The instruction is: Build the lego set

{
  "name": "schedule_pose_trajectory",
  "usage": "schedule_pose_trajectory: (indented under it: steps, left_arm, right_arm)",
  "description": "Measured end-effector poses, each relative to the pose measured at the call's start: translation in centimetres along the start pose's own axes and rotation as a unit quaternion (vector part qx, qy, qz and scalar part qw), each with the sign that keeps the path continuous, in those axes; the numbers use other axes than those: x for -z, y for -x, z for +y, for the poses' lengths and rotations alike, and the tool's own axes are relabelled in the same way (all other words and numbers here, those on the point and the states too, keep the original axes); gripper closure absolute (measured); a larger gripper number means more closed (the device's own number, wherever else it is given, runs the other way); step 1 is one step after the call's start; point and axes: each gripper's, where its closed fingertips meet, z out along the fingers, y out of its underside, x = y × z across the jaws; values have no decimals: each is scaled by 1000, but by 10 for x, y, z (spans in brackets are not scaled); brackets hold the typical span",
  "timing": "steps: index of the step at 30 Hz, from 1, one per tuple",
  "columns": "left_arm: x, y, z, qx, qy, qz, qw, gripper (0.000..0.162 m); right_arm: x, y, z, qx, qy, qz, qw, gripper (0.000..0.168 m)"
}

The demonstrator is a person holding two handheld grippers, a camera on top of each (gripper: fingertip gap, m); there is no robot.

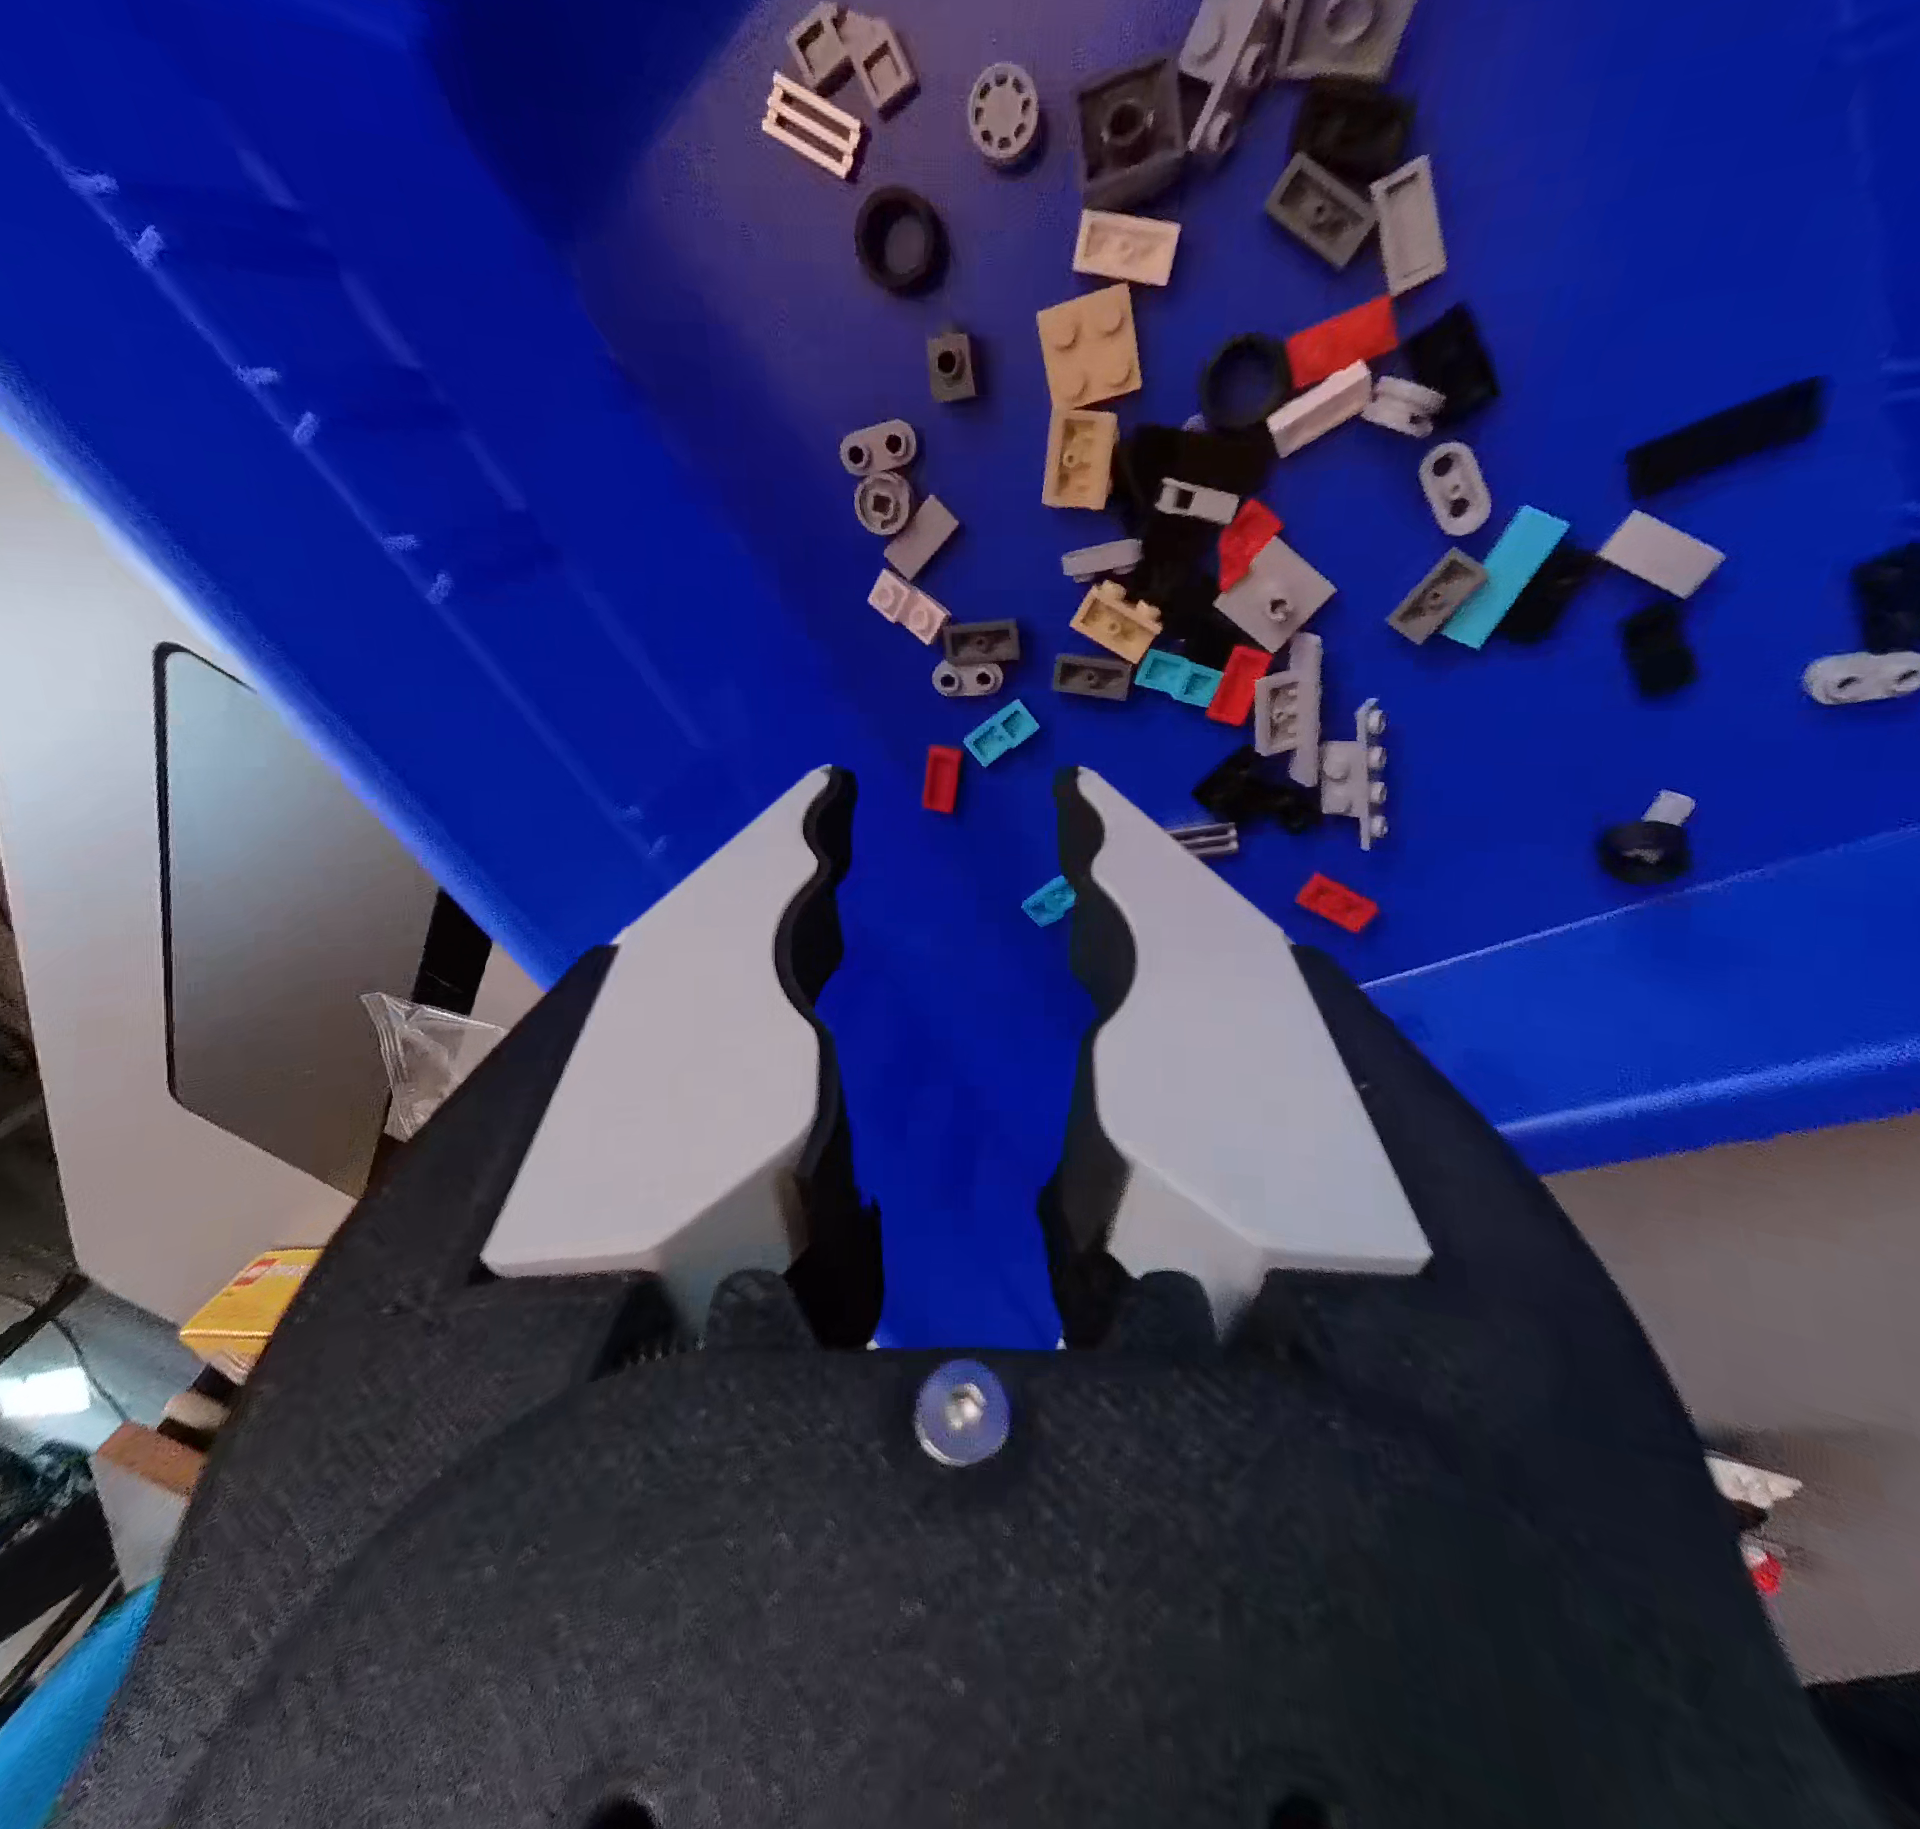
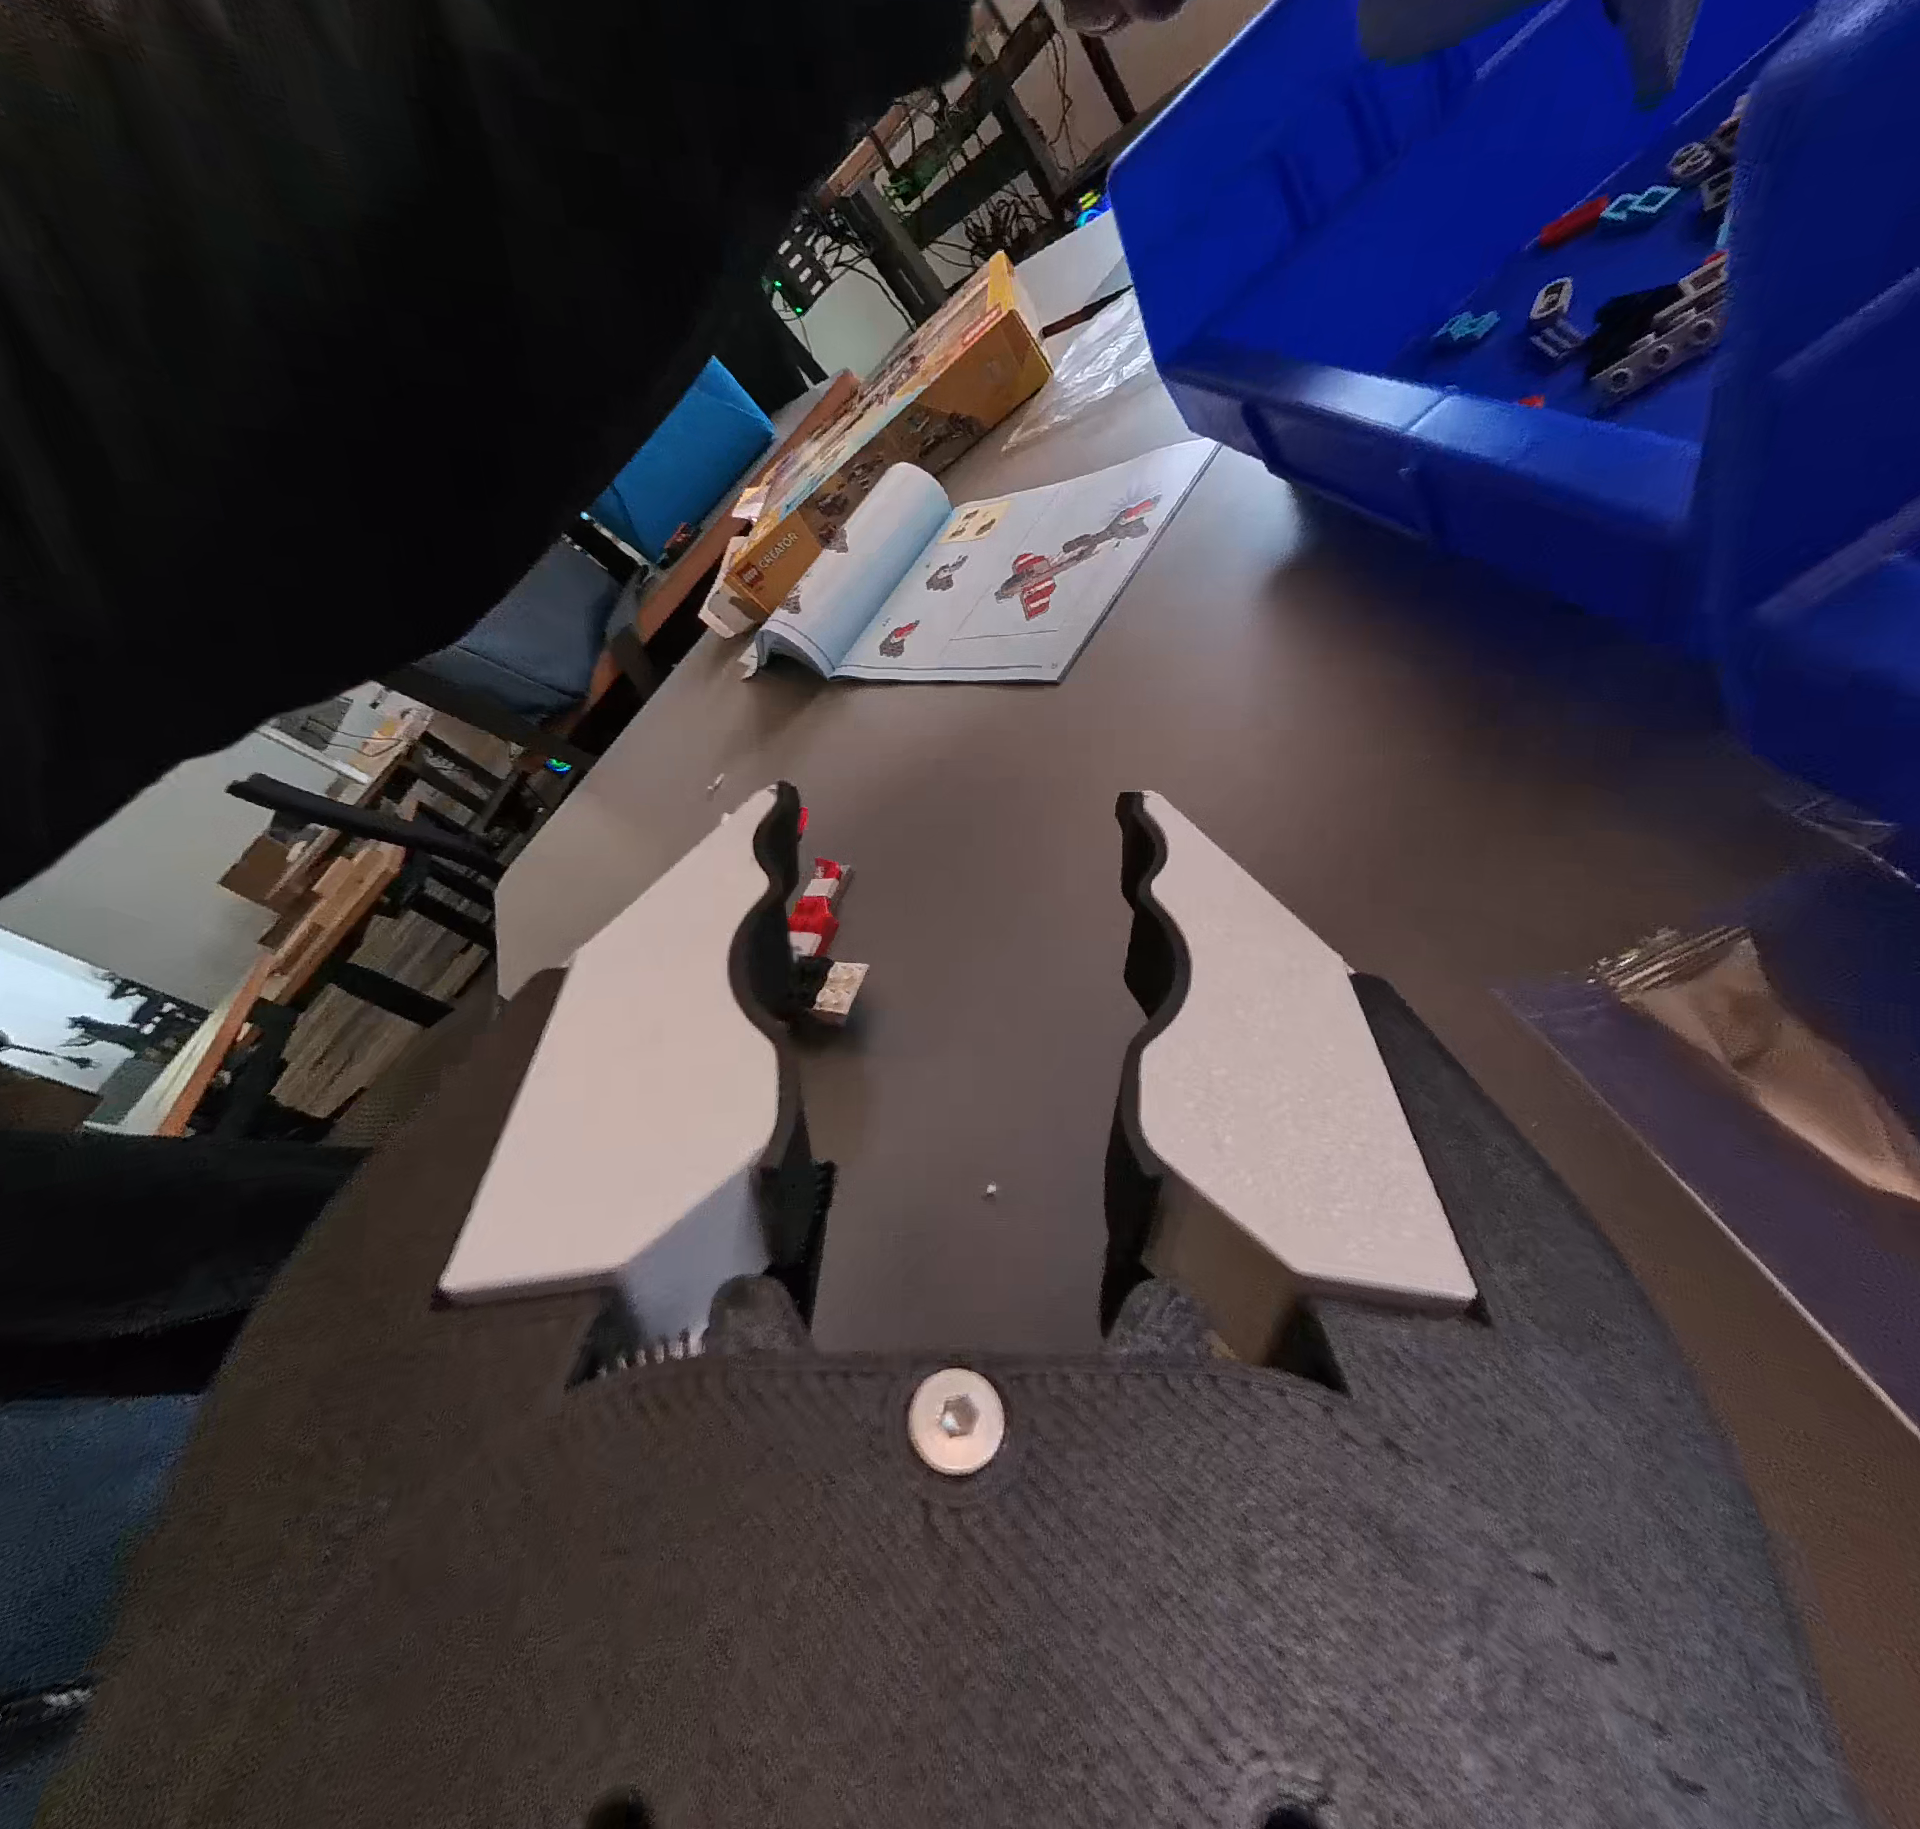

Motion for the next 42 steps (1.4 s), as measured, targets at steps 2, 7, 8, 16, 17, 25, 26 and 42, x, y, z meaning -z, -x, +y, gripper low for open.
schedule_pose_trajectory:
  steps: [2,7,8,16,17,25,26,42]
  left_arm:
    - [-7,0,1,12,20,2,1000,122]
    - [-20,-2,-1,36,55,20,998,128]
    - [-21,-1,-4,38,56,22,998,128]
    - [-32,-2,-10,94,77,45,992,126]
    - [-33,-4,-10,102,81,53,990,126]
    - [-34,-17,-16,146,57,122,980,140]
    - [-33,-20,-19,152,48,136,978,141]
    - [-29,-13,-12,193,40,90,976,137]
  right_arm:
    - [0,1,0,-2,1,-5,1000,105]
    - [0,3,1,-1,4,-12,1000,105]
    - [1,3,1,-1,3,-13,1000,105]
    - [2,3,2,-3,5,-14,1000,105]
    - [2,3,2,-4,6,-15,1000,105]
    - [1,3,3,-6,10,-15,1000,105]
    - [1,3,3,-6,10,-15,1000,105]
    - [1,3,2,-10,9,-18,1000,105]
